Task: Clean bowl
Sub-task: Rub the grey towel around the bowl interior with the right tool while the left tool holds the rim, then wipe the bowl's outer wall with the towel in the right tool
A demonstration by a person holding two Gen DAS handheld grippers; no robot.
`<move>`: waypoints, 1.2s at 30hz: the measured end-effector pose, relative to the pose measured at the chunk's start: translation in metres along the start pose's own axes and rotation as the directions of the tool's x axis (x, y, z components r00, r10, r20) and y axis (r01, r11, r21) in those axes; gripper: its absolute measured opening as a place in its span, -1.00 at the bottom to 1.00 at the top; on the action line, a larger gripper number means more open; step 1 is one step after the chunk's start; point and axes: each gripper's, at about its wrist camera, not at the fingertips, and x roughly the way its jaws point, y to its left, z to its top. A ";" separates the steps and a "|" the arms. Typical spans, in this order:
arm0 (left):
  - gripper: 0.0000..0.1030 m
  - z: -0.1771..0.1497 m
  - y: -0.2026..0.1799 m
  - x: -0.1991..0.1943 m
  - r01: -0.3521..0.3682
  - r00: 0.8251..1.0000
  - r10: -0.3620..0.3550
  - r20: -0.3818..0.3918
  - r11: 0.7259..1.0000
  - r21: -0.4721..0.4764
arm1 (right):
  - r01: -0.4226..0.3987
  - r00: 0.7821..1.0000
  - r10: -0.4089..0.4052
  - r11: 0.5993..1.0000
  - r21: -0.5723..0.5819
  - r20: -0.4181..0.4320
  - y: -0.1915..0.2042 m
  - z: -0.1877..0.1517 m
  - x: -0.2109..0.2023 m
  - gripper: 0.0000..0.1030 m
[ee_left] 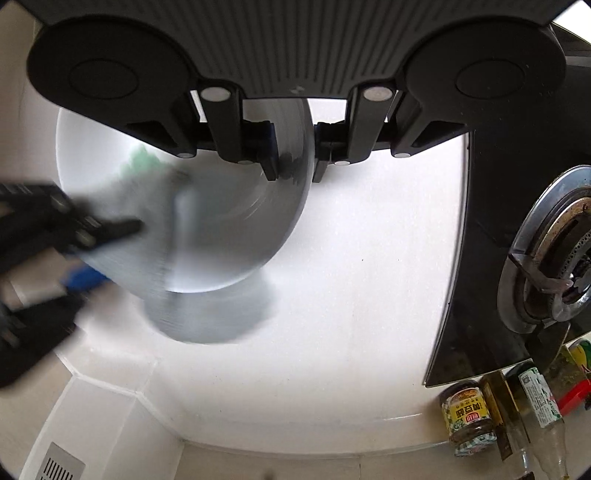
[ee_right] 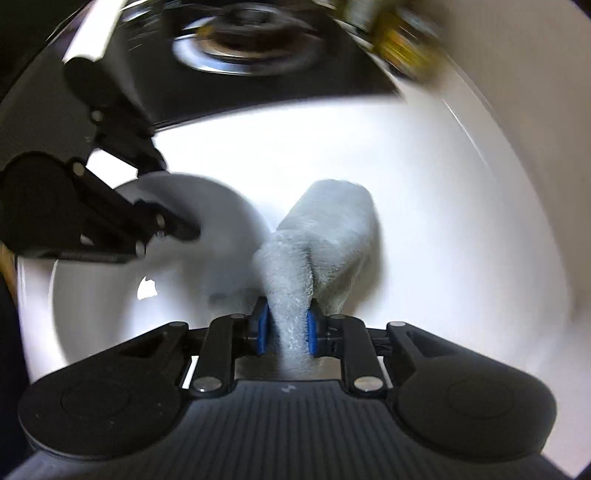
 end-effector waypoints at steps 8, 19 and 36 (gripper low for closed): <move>-0.47 0.000 -0.005 -0.010 -0.033 0.999 0.032 0.019 0.997 0.063 | 0.037 0.999 -0.042 0.988 0.148 0.034 0.030 -0.046 -0.059 -0.77; -0.66 -0.002 0.008 -0.019 0.024 1.000 -0.024 -0.003 0.995 0.094 | 0.110 0.961 -0.105 0.994 -0.007 0.257 0.056 -0.010 -0.046 -0.79; -0.66 0.003 0.021 -0.014 0.096 0.995 -0.095 -0.018 0.995 0.041 | -0.328 0.944 0.322 0.942 -0.077 -0.076 0.050 -0.011 0.006 -0.77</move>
